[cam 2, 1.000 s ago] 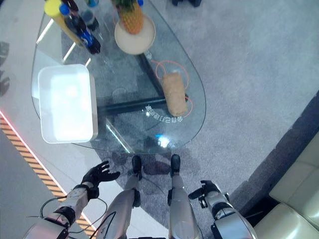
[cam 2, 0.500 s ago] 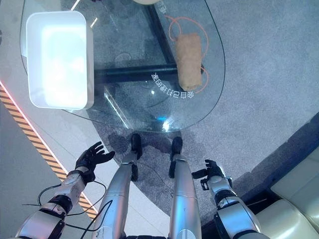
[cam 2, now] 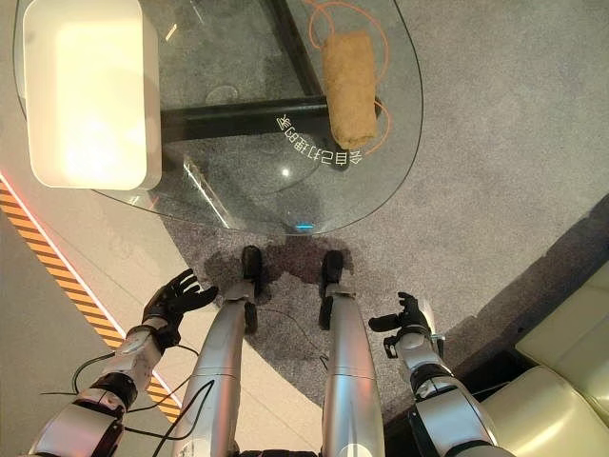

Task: Wipe the table with a cloth and put it in the basket.

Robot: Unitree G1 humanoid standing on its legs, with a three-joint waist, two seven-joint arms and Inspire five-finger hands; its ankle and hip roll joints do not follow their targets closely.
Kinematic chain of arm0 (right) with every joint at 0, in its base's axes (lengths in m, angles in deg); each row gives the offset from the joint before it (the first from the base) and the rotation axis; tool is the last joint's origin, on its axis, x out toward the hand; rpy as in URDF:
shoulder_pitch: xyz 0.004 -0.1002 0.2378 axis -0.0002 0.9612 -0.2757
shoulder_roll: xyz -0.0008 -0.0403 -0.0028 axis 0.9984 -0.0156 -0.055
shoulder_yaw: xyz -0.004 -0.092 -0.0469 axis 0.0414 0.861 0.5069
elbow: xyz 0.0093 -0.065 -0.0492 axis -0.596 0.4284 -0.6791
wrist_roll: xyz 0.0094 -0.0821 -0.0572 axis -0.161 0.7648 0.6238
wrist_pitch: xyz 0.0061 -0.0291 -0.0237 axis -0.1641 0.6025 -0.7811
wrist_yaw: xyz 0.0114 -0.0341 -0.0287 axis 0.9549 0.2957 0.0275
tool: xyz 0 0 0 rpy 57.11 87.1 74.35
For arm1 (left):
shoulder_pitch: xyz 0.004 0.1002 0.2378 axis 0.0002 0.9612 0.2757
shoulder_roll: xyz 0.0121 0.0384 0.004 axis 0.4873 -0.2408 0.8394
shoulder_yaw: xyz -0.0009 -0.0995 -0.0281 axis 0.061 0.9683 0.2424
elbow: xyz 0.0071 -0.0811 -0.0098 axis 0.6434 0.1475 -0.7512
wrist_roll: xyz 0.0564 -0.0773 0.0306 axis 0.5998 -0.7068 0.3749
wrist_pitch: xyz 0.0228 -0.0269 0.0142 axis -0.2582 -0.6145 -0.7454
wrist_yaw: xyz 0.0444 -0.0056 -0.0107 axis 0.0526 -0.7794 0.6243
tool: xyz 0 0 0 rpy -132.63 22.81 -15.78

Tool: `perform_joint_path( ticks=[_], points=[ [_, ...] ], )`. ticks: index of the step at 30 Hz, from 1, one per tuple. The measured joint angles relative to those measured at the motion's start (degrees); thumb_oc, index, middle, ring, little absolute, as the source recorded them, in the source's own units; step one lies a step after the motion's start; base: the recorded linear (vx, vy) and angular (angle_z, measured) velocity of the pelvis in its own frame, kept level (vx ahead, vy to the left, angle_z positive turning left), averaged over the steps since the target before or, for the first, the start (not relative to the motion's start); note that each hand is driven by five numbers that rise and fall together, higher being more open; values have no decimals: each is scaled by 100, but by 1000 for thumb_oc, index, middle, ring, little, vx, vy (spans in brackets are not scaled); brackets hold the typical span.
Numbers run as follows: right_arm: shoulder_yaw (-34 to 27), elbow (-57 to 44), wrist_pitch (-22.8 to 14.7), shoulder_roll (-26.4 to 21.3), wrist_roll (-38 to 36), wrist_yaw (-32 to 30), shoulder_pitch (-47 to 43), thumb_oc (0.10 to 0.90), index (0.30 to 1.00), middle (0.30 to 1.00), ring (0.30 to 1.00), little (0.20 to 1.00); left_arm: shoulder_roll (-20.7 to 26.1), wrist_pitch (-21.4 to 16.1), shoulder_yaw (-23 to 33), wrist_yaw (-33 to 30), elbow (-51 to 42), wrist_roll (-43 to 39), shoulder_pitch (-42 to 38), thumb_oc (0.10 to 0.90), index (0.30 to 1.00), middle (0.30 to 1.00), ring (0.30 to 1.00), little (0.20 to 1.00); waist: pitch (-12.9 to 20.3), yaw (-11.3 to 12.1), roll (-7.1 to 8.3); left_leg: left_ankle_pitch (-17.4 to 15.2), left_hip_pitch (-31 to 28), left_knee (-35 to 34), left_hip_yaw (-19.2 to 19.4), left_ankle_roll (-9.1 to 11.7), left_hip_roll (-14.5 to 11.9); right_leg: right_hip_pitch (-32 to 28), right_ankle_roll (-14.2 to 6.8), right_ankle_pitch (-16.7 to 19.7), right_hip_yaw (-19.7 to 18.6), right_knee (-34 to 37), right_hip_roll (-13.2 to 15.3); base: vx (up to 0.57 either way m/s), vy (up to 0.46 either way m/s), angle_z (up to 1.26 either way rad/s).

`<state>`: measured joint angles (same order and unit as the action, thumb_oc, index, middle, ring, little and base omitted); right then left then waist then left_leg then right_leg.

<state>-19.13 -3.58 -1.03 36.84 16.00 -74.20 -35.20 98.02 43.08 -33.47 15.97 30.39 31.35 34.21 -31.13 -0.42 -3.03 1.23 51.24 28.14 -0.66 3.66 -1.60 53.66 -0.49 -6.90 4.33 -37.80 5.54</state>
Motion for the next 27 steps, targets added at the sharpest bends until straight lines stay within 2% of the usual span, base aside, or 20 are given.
perform_joint_path(
  ticks=[3,5,12,19,27],
  points=[
    [-168,-402,-344,-52,-282,-387,35,800,900,900,900,900,6,2,-5,-19,-30,-55,4,800,900,900,900,900,-1,-4,3,0,5,-18,0,0,3,1,0,0,1,18,-2,0,0,0],
    [-224,-1010,-602,-140,-445,-756,16,800,900,900,900,900,6,3,-9,-44,-73,-112,14,800,900,900,900,900,-5,-10,10,0,7,-27,-1,0,1,3,0,0,3,27,-6,0,0,0],
    [-304,-2670,-901,-513,-637,-1675,-522,800,900,900,900,900,6,-60,-139,-63,-241,-128,99,800,900,900,900,900,-13,-62,24,8,-6,-110,-1,-6,5,-2,31,36,23,114,-8,-1,3,0],
    [-229,-3325,-866,-696,-642,-1859,-1297,800,900,900,900,900,10,-120,-217,-41,-235,-271,96,800,900,900,900,900,-13,-55,24,31,-26,-134,23,-14,17,-47,41,66,31,169,-2,-5,9,0],
    [180,-3751,-598,-590,-639,-1926,-1469,800,900,900,900,900,1,-127,-225,-58,-229,-277,82,800,900,900,900,900,-12,34,24,117,-227,-451,47,-44,65,-178,38,95,18,336,36,1,4,0]
  ],
)
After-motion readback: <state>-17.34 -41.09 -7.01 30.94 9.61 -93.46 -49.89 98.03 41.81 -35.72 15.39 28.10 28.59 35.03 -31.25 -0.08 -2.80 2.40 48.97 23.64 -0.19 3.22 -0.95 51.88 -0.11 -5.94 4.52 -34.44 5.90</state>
